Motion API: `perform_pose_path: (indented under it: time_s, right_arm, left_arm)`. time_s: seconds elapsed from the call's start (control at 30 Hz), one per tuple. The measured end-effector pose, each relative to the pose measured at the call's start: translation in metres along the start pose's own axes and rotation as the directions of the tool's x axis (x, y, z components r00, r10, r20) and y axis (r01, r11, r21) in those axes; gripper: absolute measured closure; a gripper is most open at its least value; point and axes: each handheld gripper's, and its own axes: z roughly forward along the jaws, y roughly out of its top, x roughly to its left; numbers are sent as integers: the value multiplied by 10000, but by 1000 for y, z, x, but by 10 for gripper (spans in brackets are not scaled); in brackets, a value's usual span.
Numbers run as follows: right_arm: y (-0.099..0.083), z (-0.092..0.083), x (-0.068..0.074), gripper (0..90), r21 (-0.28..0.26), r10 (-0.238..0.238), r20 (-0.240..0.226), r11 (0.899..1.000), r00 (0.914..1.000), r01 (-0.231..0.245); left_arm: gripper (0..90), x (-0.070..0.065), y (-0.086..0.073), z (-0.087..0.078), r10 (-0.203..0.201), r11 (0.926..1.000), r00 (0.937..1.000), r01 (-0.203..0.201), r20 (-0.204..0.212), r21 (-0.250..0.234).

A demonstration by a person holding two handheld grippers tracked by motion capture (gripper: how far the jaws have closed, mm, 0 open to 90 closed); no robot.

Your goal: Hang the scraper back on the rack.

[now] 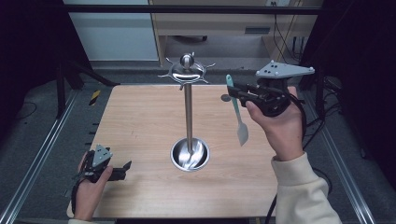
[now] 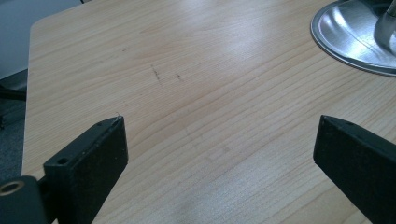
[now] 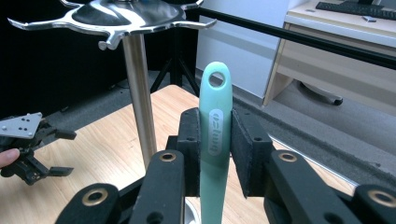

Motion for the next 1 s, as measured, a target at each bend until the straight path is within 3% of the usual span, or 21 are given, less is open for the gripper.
perform_pose_path:
  time_s: [1.0]
  right_arm:
    - [1,-4,7,741,-328,66,-353,9994,9994,-78]
  left_arm:
    - [28,-1,0,0,5,10000,10000,-5,10,-22]
